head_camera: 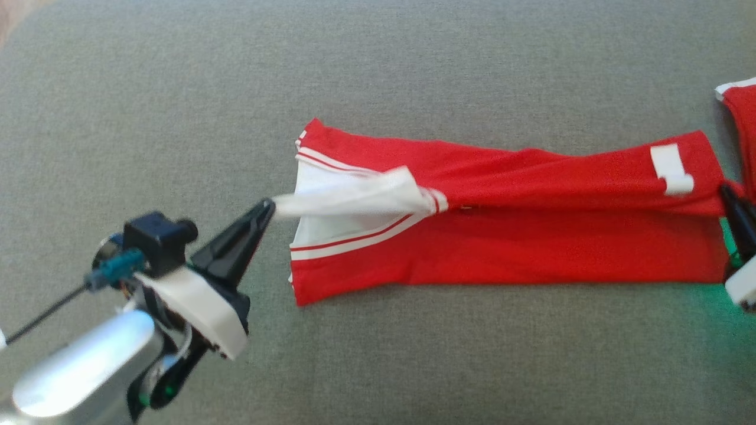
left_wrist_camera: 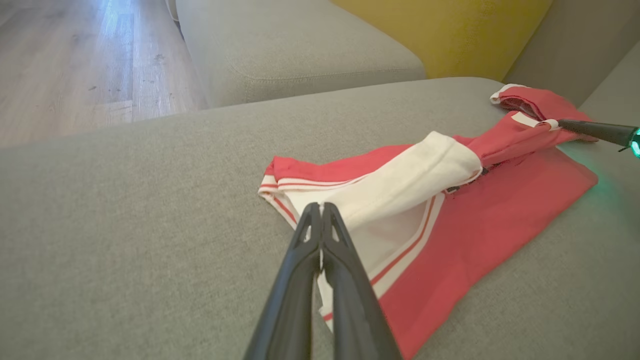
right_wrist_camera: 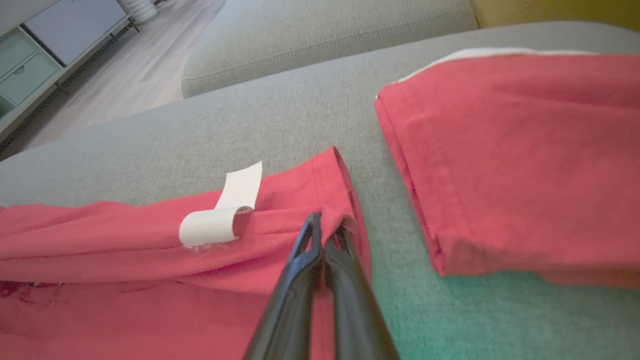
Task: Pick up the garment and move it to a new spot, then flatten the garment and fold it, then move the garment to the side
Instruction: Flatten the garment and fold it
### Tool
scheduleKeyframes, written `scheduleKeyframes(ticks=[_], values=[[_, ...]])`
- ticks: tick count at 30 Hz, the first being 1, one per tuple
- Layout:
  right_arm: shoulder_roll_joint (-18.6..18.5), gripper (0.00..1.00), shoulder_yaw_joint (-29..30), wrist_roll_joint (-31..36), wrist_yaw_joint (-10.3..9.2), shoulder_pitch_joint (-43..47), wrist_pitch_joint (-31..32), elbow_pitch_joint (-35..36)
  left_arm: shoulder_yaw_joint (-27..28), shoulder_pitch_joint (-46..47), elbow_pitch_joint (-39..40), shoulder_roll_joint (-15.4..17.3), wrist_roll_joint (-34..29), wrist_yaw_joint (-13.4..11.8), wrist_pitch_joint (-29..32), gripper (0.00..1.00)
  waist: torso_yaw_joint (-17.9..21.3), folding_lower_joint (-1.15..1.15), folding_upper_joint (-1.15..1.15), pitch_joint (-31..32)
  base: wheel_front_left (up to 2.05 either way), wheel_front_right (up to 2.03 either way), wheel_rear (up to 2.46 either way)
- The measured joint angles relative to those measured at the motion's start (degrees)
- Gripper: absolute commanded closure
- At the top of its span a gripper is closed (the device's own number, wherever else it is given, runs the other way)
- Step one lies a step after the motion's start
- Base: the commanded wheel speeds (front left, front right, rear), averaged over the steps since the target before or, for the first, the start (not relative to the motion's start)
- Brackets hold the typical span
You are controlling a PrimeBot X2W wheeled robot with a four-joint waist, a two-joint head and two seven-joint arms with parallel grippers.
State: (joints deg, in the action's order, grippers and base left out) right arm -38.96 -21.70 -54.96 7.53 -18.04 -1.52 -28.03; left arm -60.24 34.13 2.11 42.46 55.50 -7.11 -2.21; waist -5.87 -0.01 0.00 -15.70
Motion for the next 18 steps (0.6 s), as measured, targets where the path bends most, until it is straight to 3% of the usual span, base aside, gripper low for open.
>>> scheduleKeyframes(ticks=[6,7,8,9,10,11,12,18], values=[[0.3,1.00,1.9,0.2,0.00,4.2,0.0,1.6,-1.2,-2.8,-0.5,-0.8,0.6,-0.5,-1.5,1.00,-0.4,0.00,0.00,-0.3,0.00,0.00,0.00],[0.4,0.45,2.1,0.3,0.00,4.4,0.0,1.6,-1.3,-3.0,-1.4,-1.3,0.8,-0.5,-1.8,1.00,-0.3,0.00,0.00,-0.4,0.00,0.00,0.00],[0.6,0.00,2.3,0.6,0.00,4.4,0.1,1.6,-1.4,-3.1,-2.3,-2.0,0.9,-0.5,-2.4,0.93,-0.3,0.01,0.00,-0.4,0.00,0.00,0.00],[0.9,0.00,2.5,0.9,0.00,4.4,0.3,1.6,-1.4,-3.1,-3.3,-2.7,0.9,-0.5,-3.1,0.60,-0.2,0.01,0.00,-0.4,0.00,0.00,0.00],[1.3,0.00,2.9,1.3,0.00,4.4,0.3,1.6,-1.4,-3.1,-4.2,-3.3,0.9,-0.5,-3.6,0.60,0.0,0.01,0.00,-0.4,0.00,0.00,0.00],[1.9,0.00,3.4,1.6,0.00,4.4,0.3,1.6,-1.4,-3.1,-5.0,-3.9,0.9,-0.5,-4.0,0.24,0.1,0.01,0.00,-0.2,0.00,0.00,0.00],[2.5,0.00,3.7,1.9,0.00,4.4,0.3,1.5,-1.4,-3.1,-5.9,-4.5,0.9,-0.8,-4.6,0.00,0.3,0.01,0.00,0.0,0.00,0.00,0.00],[6.0,0.00,5.6,3.7,0.00,5.6,-1.9,1.3,-0.2,-5.2,-9.3,-7.9,-1.8,-6.1,-10.6,0.00,1.2,0.01,0.00,2.4,0.00,0.00,0.00]])
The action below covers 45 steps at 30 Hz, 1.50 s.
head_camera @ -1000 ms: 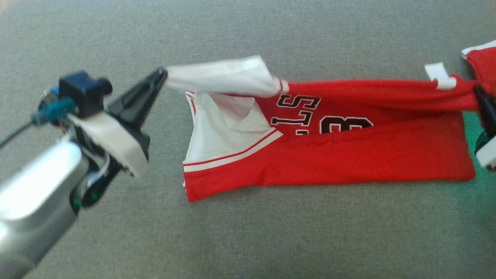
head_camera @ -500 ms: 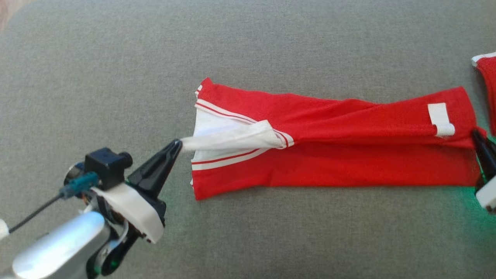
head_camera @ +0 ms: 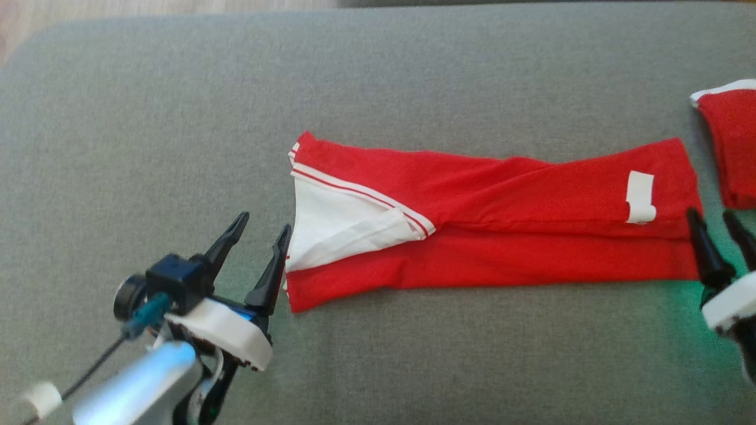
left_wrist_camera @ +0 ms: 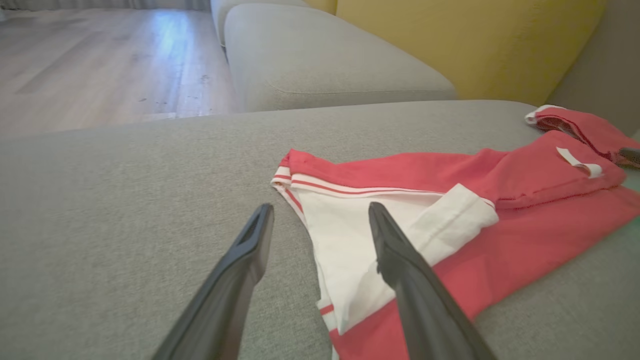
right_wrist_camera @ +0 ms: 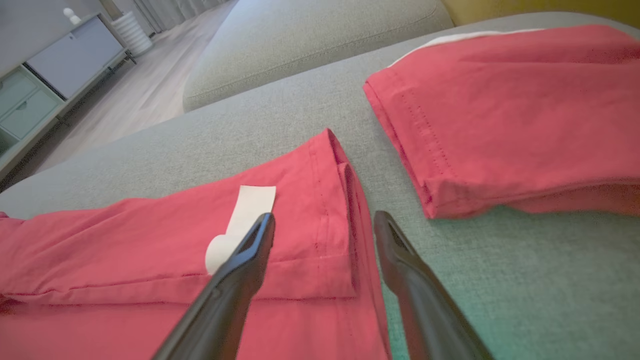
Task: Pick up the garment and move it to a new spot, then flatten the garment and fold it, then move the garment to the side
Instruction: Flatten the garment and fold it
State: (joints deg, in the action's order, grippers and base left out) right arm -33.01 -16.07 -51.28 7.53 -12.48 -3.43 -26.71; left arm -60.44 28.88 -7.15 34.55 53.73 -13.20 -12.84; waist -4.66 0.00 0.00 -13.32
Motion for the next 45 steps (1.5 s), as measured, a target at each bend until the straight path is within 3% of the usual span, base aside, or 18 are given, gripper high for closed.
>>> scheduleKeyframes(ticks=[7,13,17,21,34,35,36,37,38,45], values=[[6.7,0.00,4.3,1.9,0.00,6.8,-2.0,-2.5,8.4,-9.7,1.0,-5.1,-7.3,-8.1,-1.4,0.00,1.4,-0.01,0.00,4.3,0.00,0.00,0.00],[9.5,0.00,8.1,3.5,0.00,7.3,-0.9,-5.3,15.7,-21.4,3.5,-11.6,-15.9,-11.1,-1.5,0.00,2.0,-0.01,0.00,6.9,0.00,0.00,0.00],[10.8,0.00,11.1,5.9,0.00,5.8,-0.5,-8.8,17.5,-24.9,4.3,-14.7,-22.9,-11.8,-1.5,0.00,0.6,-0.01,0.00,7.8,0.00,0.00,0.00],[11.5,0.00,13.8,8.3,0.00,2.2,-0.1,-12.3,18.3,-27.1,6.1,-15.7,-30.2,-12.4,-1.5,0.00,-2.1,-0.01,0.00,8.4,0.00,0.00,0.00],[12.0,0.02,17.7,12.0,0.00,-4.0,4.9,-23.7,19.2,-28.1,5.8,-17.0,-36.2,-10.0,-1.5,0.00,-7.2,0.00,0.00,6.4,0.00,0.00,0.00],[12.0,0.30,17.9,12.0,0.00,-4.6,5.4,-24.2,19.2,-28.1,5.6,-17.2,-36.3,-9.9,-1.5,0.00,-7.3,0.00,0.00,6.4,0.00,0.00,0.00],[12.0,0.68,17.9,12.0,0.00,-5.0,6.0,-24.3,19.2,-28.1,5.4,-17.3,-36.5,-9.9,-1.5,0.00,-7.4,0.00,0.00,6.4,0.00,0.00,0.00],[12.0,0.68,17.8,12.0,0.00,-5.3,6.7,-24.5,19.2,-28.1,5.3,-17.4,-36.7,-9.5,-1.5,0.00,-7.4,0.00,0.00,6.4,0.00,0.00,0.00],[12.0,1.00,17.8,12.0,0.00,-5.3,6.7,-24.5,19.2,-28.1,5.3,-17.4,-36.7,-9.5,-1.5,0.00,-7.4,0.00,0.00,6.4,0.00,0.00,0.00],[12.0,1.00,15.8,10.9,0.00,-5.1,7.3,-22.7,19.4,-28.1,4.4,-18.1,-37.2,-8.9,-1.5,0.00,-6.6,0.00,0.00,7.0,0.00,0.00,0.00]])
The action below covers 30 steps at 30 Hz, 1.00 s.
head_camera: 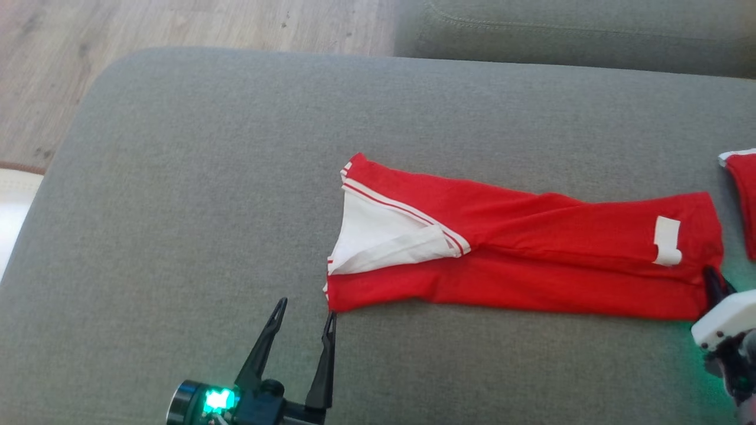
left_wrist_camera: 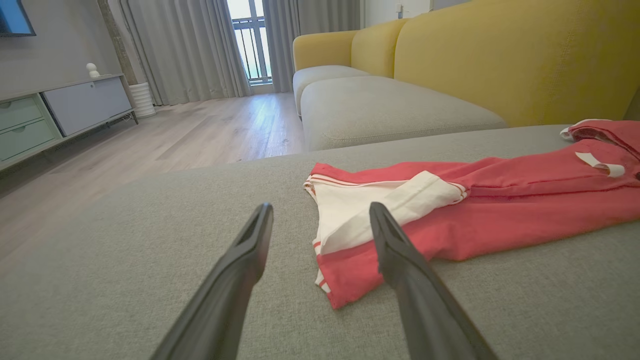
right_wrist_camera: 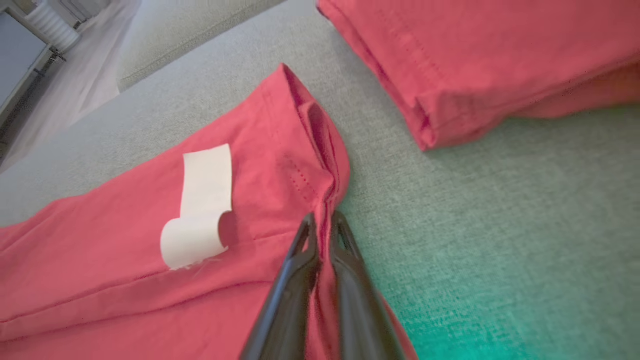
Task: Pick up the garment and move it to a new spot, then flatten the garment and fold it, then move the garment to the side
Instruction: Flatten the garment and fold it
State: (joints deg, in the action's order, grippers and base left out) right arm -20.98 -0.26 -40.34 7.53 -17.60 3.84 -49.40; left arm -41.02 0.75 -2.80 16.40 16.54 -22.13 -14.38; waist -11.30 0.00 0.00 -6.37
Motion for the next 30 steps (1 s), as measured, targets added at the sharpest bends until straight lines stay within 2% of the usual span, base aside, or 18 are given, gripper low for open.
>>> scheduleKeyframes(ticks=[3,7,11,14,18,24,30], values=[[-0.6,1.00,-1.6,0.0,0.00,1.8,-1.5,2.5,0.3,0.0,-0.2,-0.1,-0.1,0.2,0.0,0.00,0.7,0.00,0.00,0.5,0.00,0.00,0.00],[-3.9,1.00,-2.0,0.1,0.00,3.5,-1.8,5.1,0.6,-0.1,-0.5,-0.1,-0.4,0.5,0.0,0.00,1.6,0.00,0.00,1.2,0.00,0.00,0.00],[-7.6,1.00,0.4,-0.8,0.00,3.4,-1.7,8.3,0.7,-0.1,-0.7,-0.4,-0.5,1.3,0.0,0.00,2.3,0.00,0.00,2.1,0.00,0.00,0.00],[-8.3,1.00,1.4,-1.0,0.00,3.4,-0.8,11.6,0.7,-0.3,-0.8,-0.7,-0.5,1.6,0.0,0.00,2.7,0.00,0.00,2.6,0.00,0.00,0.00],[-5.9,1.00,1.4,-0.4,0.00,3.0,1.0,17.4,0.6,-0.9,-1.4,-1.0,-0.5,2.6,0.0,0.00,2.6,0.00,0.00,3.1,0.00,0.00,0.00],[2.6,1.00,-0.2,-0.4,0.00,3.0,4.8,27.5,0.3,-1.0,-2.7,-1.2,-0.7,4.0,0.0,0.00,0.4,0.00,0.00,4.0,0.00,0.00,0.00],[9.2,1.00,-4.6,-0.4,0.00,3.0,8.0,31.5,-0.2,-1.0,-3.7,-1.2,-0.9,4.6,0.0,0.00,-2.2,0.00,0.00,4.9,0.00,0.00,0.00]])
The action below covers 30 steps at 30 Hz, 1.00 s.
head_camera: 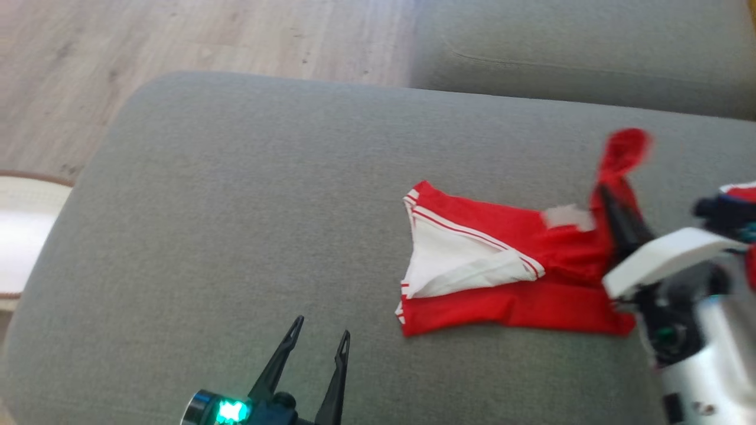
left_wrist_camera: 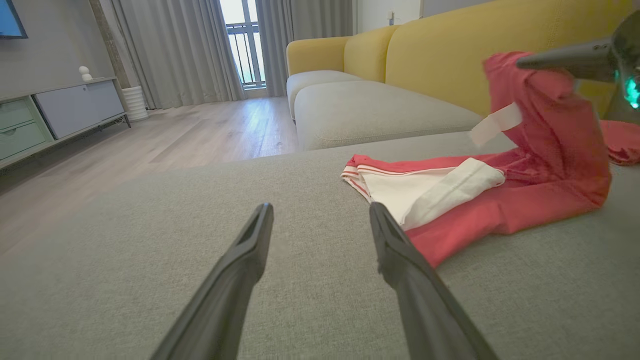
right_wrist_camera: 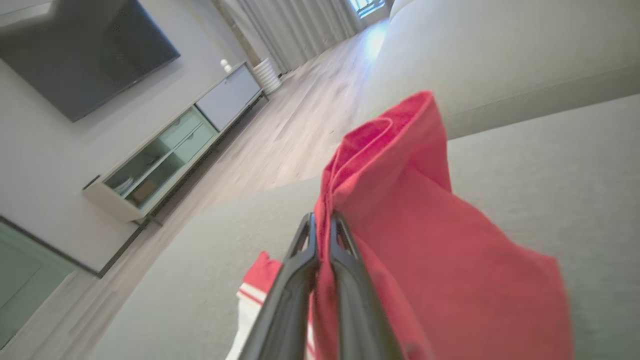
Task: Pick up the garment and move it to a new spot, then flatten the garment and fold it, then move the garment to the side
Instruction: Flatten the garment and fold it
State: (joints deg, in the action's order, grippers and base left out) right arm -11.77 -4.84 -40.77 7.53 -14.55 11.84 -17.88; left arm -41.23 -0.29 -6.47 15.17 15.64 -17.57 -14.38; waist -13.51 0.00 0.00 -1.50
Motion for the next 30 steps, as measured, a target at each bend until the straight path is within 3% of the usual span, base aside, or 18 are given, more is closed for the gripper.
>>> scheduleKeyframes(ticks=[8,15,16,17,25,30], values=[[5.4,1.00,-6.9,-0.2,0.00,-0.3,2.2,-0.1,-1.3,0.0,-0.8,-0.5,0.0,0.5,0.0,0.00,-3.4,0.00,0.00,0.2,0.00,0.00,0.00],[6.9,1.00,-13.4,-0.8,0.00,-2.1,2.8,-2.1,-1.4,0.2,-1.5,-1.3,0.0,1.0,0.0,0.00,-5.9,0.00,0.00,-0.4,0.00,0.00,0.00],[7.1,0.88,-14.0,-0.8,0.00,-2.3,2.7,-2.7,-1.4,0.3,-1.6,-1.3,0.0,1.0,0.0,0.00,-6.1,0.00,0.00,-0.6,0.00,0.00,0.00],[7.3,0.00,-14.7,-0.7,0.00,-2.5,2.5,-3.3,-1.4,0.4,-1.7,-1.4,0.0,1.0,0.0,0.00,-6.3,0.00,0.00,-0.8,0.00,0.00,0.00],[6.6,0.00,-17.1,-1.7,0.00,-2.8,-1.0,-1.1,-1.0,0.6,-1.9,-1.5,0.0,0.4,0.0,0.00,-4.7,0.00,0.00,-0.9,0.00,0.00,0.00],[1.3,0.00,-15.9,-0.9,0.00,-2.6,-6.4,2.6,1.0,0.3,-1.7,-1.4,0.9,-0.5,0.0,0.00,-1.8,0.00,0.00,0.2,0.00,0.00,0.00]])
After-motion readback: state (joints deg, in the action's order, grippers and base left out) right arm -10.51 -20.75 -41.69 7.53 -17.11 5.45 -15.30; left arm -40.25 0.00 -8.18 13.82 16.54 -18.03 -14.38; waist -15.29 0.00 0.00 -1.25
